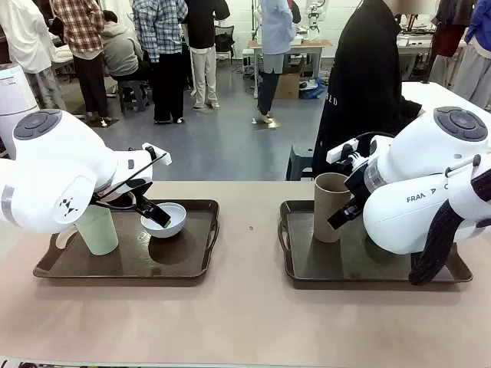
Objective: Set up a tray with a mat and arrange the tableware.
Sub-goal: Pick up the Picnic Bowl and Reusable plastic cup from the Handle tray in front of the human's position and hold them in the air.
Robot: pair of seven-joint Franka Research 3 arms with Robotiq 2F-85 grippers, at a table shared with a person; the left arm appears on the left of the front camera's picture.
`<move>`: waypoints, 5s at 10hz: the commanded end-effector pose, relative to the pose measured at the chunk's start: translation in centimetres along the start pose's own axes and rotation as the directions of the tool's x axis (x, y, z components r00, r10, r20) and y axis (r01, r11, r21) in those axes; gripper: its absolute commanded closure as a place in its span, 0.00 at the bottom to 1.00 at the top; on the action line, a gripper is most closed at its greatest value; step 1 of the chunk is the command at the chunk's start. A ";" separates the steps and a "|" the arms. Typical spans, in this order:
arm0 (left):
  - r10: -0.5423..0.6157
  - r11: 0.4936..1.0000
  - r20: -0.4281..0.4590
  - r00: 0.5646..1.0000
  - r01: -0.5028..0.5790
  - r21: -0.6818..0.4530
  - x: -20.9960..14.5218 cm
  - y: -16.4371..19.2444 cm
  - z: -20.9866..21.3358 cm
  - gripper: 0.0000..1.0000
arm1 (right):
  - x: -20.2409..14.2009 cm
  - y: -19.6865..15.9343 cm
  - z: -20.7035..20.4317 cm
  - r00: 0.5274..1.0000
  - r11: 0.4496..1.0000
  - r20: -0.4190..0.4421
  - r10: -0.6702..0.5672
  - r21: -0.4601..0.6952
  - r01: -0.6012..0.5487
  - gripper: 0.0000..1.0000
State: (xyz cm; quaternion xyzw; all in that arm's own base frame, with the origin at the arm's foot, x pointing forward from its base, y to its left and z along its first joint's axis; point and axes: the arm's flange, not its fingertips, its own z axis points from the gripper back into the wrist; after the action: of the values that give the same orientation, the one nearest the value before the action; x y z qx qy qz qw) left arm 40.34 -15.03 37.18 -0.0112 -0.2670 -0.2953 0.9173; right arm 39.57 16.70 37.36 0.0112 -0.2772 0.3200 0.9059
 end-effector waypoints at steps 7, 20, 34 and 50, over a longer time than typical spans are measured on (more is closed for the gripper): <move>0.000 1.000 0.000 1.000 0.000 0.000 0.0 0.0 0.0 0.00 | 0.0 0.0 0.0 1.000 1.000 0.000 0.000 0.000 0.000 0.00; 0.139 0.989 -0.406 0.903 -0.145 0.015 -10.5 -5.1 16.3 0.00 | -20.9 4.3 10.3 0.862 0.974 -0.479 -0.166 0.058 0.219 0.00; 0.627 0.352 -0.206 0.751 -0.509 -0.785 -20.6 17.2 19.5 0.00 | -27.0 -22.6 13.7 0.707 0.275 -0.229 -0.669 0.808 0.522 0.00; 0.627 0.352 -0.206 0.751 -0.509 -0.785 -20.6 17.2 19.5 0.00 | -27.0 -22.6 13.7 0.707 0.275 -0.229 -0.669 0.808 0.522 0.00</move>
State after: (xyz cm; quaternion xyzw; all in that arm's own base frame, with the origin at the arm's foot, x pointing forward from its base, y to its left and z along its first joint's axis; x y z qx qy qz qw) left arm 26.47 13.35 46.10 -0.5363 -0.1395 -0.0323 0.8318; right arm 28.93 -19.62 38.57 0.5616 -0.1436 0.0520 0.8132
